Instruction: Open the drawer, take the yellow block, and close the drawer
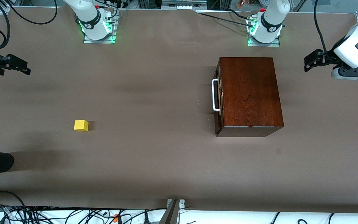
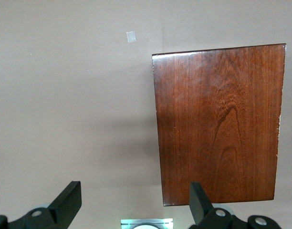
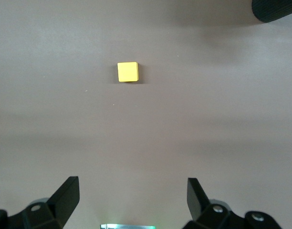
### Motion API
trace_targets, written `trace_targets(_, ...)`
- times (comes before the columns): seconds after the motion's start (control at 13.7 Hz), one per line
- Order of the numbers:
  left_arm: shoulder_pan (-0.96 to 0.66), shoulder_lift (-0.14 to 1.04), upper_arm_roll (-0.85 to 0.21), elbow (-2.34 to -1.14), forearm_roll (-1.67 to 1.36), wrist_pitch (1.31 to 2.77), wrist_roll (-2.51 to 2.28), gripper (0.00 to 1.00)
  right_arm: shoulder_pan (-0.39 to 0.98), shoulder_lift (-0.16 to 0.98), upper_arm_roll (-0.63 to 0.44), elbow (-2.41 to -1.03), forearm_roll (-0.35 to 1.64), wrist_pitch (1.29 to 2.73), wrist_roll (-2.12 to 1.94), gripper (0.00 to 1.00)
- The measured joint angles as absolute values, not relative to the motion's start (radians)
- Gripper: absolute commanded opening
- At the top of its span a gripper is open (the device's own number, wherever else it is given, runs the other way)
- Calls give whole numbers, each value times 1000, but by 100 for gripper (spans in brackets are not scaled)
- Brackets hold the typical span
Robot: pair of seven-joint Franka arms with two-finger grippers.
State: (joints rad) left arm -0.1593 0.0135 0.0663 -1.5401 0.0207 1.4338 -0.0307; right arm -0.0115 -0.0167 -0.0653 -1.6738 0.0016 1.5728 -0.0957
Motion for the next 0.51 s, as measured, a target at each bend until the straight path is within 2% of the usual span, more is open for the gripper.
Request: trace_targets(0.51, -136, 13, 71, -1548, 21, 1448, -6, 100, -11, -17, -65, -1674, 2, 1573, -96, 100)
